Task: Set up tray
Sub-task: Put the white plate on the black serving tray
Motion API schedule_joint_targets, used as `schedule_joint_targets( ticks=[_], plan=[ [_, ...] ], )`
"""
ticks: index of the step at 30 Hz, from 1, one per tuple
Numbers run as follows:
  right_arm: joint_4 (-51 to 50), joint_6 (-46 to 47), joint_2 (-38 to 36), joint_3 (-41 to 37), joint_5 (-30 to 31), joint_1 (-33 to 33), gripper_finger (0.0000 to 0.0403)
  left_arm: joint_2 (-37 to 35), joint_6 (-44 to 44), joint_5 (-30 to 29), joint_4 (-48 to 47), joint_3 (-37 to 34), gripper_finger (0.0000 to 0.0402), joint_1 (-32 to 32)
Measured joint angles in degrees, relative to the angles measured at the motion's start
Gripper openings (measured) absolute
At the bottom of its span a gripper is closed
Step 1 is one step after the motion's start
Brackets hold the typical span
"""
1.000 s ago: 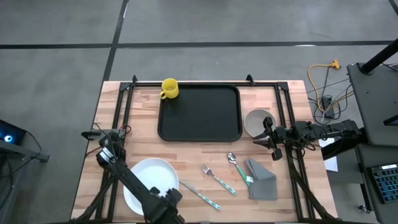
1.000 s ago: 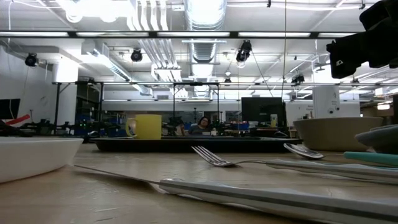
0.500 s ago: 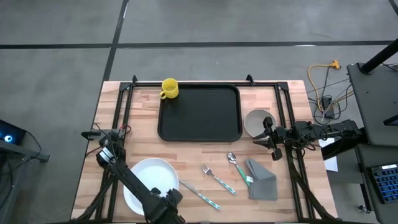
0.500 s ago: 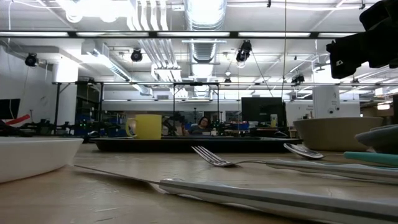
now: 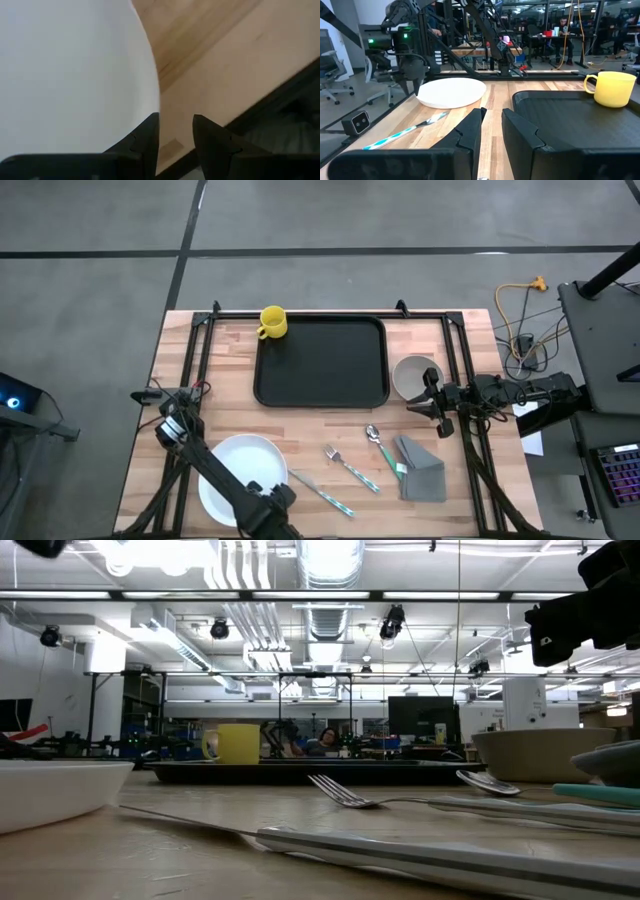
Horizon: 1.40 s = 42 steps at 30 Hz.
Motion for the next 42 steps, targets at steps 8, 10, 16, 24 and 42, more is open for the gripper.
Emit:
schedule_joint_targets(
  ticks=[8,10,16,24,42],
  plan=[
    [0.0,0.01,0.0,0.0,0.02,0.0,0.0068,0.09,0.08,0.06,0.42,-1.59,0.01,0.07],
    [0.0,-0.04,0.0,0.0,0.02,0.0,0.0068,0.09,0.08,0.06,0.47,-1.41,0.01,0.07],
    [0.0,-0.05,0.01,0.0,0.04,0.0,0.0068,0.09,0.08,0.04,0.58,-1.7,0.01,0.1],
    [0.0,-0.03,0.0,0.0,0.04,0.01,0.0068,0.09,0.08,0.04,0.82,-4.73,0.01,0.15],
    [0.0,-0.02,0.02,0.0,0.04,0.01,0.0068,-0.07,5.24,1.49,-0.28,-5.19,0.0003,0.55]
  ],
)
